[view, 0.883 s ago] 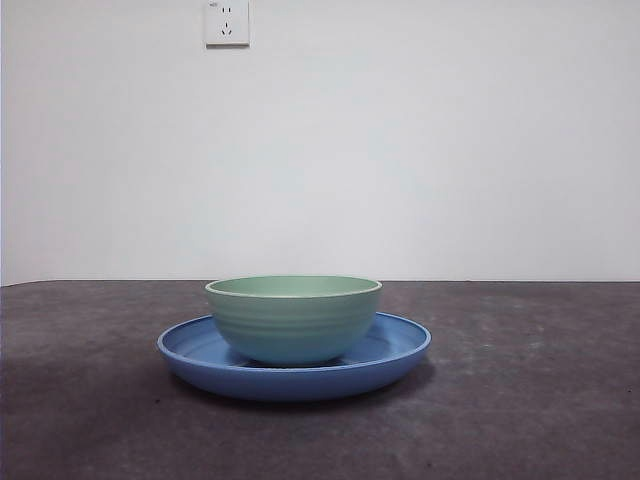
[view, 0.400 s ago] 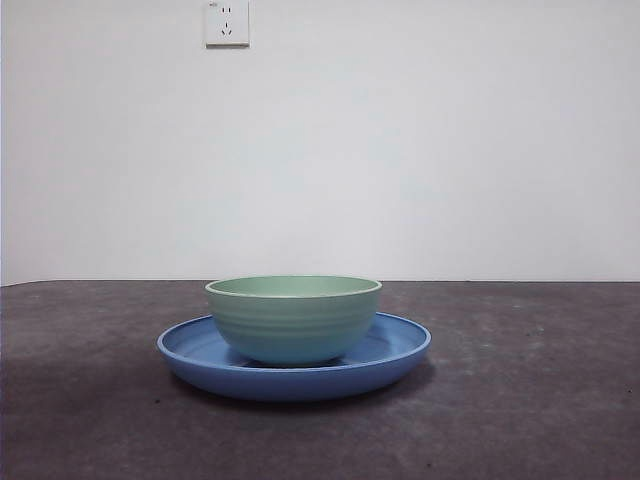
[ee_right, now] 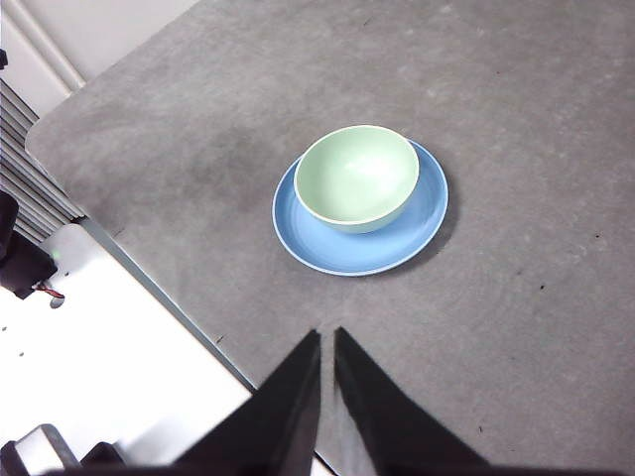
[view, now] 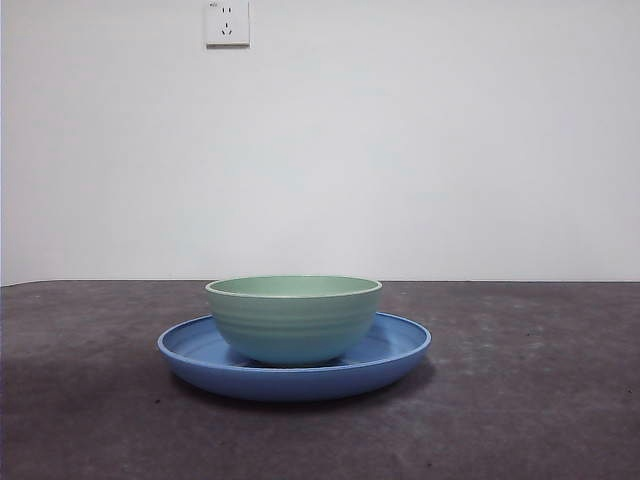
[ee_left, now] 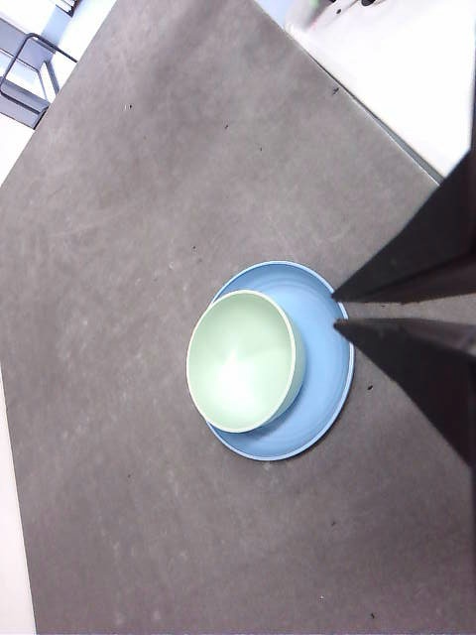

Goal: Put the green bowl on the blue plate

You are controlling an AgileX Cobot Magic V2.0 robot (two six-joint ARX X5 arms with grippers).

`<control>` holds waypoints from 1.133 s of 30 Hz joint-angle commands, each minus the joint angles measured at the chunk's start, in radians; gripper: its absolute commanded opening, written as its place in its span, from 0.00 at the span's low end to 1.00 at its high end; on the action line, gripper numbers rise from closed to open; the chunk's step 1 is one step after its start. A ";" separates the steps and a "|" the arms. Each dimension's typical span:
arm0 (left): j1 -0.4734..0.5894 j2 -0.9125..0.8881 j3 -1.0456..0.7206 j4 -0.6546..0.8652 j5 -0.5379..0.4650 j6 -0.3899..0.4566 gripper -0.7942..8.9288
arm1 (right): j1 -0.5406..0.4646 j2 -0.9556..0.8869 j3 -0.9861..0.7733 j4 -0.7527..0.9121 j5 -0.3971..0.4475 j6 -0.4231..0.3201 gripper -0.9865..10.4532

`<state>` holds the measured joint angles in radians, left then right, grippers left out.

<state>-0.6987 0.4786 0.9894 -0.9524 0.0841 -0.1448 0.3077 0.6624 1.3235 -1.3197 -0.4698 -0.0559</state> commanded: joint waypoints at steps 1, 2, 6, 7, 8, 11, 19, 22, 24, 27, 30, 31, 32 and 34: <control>-0.006 0.006 0.012 0.010 0.001 0.000 0.11 | 0.004 0.002 0.017 0.010 -0.002 -0.008 0.10; -0.006 0.006 0.012 0.010 0.001 0.000 0.11 | 0.004 0.002 0.017 0.010 -0.002 -0.008 0.10; -0.006 0.006 0.012 0.010 0.001 0.000 0.11 | 0.004 0.002 0.017 0.010 -0.002 -0.008 0.10; -0.005 0.006 0.012 0.010 0.001 0.000 0.11 | 0.004 0.002 0.017 0.010 -0.002 -0.008 0.10; -0.002 0.004 0.012 0.007 0.001 0.000 0.11 | 0.004 0.002 0.017 0.010 -0.002 -0.008 0.10; 0.036 0.003 0.012 0.006 0.001 0.000 0.11 | 0.004 0.002 0.017 0.010 -0.002 -0.008 0.10; 0.395 -0.013 -0.056 0.013 0.001 0.155 0.11 | 0.004 0.002 0.017 0.010 -0.002 -0.008 0.10; 0.531 -0.053 -0.150 0.085 0.001 0.207 0.11 | 0.004 0.002 0.018 0.010 -0.002 -0.008 0.10; 0.591 -0.096 -0.233 0.185 0.001 0.208 0.11 | 0.004 0.002 0.017 0.010 -0.002 -0.008 0.10; 0.640 -0.168 -0.367 0.357 0.001 0.209 0.11 | 0.004 0.002 0.017 0.010 -0.002 -0.008 0.10; 0.657 -0.228 -0.505 0.525 0.001 0.208 0.11 | 0.004 0.002 0.017 0.010 -0.002 -0.008 0.10; 0.658 -0.244 -0.552 0.577 0.001 0.206 0.11 | 0.004 0.002 0.017 0.010 -0.002 -0.008 0.10; 0.658 -0.256 -0.593 0.617 0.001 0.204 0.11 | 0.004 0.002 0.018 0.010 -0.002 -0.008 0.10; 0.658 -0.283 -0.679 0.691 0.000 0.198 0.11 | 0.004 0.002 0.018 0.010 -0.002 -0.008 0.10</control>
<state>-0.0414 0.2028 0.3458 -0.3012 0.0837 0.0437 0.3077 0.6624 1.3235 -1.3197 -0.4698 -0.0559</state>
